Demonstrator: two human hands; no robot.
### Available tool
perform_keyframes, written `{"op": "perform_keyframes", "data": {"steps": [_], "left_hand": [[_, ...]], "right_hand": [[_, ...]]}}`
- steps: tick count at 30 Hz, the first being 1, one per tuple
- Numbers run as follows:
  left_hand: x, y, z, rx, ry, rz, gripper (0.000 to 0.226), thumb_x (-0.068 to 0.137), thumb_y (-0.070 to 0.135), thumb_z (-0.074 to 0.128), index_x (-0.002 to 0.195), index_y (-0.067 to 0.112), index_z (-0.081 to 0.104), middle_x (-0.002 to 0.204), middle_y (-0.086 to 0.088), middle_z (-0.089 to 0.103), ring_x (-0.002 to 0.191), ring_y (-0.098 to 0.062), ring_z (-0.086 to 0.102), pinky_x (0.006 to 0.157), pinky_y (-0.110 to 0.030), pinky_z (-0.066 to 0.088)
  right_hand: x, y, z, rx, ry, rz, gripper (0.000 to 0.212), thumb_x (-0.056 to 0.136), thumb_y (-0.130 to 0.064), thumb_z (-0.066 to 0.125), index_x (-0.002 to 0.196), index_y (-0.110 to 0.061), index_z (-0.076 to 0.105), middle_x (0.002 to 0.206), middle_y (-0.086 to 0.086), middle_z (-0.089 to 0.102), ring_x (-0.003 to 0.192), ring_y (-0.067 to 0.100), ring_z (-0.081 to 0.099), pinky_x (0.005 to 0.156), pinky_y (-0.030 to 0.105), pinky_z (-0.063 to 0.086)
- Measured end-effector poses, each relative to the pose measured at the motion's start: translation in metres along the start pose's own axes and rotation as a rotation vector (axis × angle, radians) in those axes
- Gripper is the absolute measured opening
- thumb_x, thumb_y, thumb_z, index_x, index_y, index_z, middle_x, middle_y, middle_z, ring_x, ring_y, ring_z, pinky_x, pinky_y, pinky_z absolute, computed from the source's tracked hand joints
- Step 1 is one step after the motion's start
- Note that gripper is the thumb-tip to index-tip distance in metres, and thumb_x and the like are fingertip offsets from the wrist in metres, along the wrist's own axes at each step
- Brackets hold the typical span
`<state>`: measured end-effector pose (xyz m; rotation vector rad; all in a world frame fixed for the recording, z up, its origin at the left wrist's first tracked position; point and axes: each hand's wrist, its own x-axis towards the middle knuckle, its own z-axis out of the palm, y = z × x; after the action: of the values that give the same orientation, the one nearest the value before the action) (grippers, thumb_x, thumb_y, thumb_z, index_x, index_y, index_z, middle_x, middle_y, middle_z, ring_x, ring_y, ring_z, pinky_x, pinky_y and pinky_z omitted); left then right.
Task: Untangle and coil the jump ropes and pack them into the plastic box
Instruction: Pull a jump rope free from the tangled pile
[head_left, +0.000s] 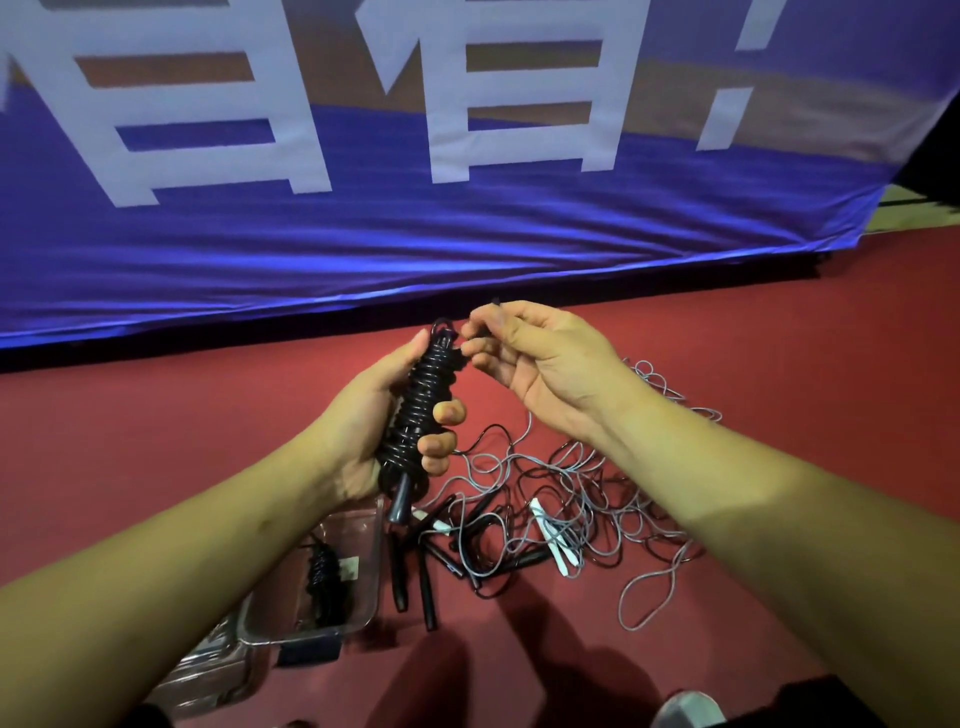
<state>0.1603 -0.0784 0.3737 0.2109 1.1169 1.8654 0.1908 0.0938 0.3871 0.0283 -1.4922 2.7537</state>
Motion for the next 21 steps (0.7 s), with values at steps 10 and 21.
{"op": "perform_keyframes", "data": {"steps": [10,21], "left_hand": [[-0.002,-0.001,-0.01,0.09,0.066,-0.014,0.034,0.094,0.054,0.044,0.098,0.029,0.066,0.063,-0.005,0.045,0.041,-0.017,0.041,0.044,-0.022,0.038],[0.003,-0.008,-0.016,0.31,0.19,-0.021,0.034,0.094,0.052,0.048,0.102,0.021,0.06,0.068,-0.008,0.053,0.046,-0.022,0.049,0.047,-0.026,0.04]], "right_hand": [[0.001,0.008,0.005,-0.243,0.085,-0.064,0.006,0.091,0.006,0.055,0.096,0.004,0.056,0.08,0.019,0.065,0.061,0.018,0.066,0.062,0.025,0.056],[0.003,-0.001,0.003,-0.775,0.012,-0.015,0.008,0.08,0.012,0.068,0.085,0.006,0.069,0.061,0.014,0.067,0.055,0.017,0.066,0.059,0.022,0.056]]}}
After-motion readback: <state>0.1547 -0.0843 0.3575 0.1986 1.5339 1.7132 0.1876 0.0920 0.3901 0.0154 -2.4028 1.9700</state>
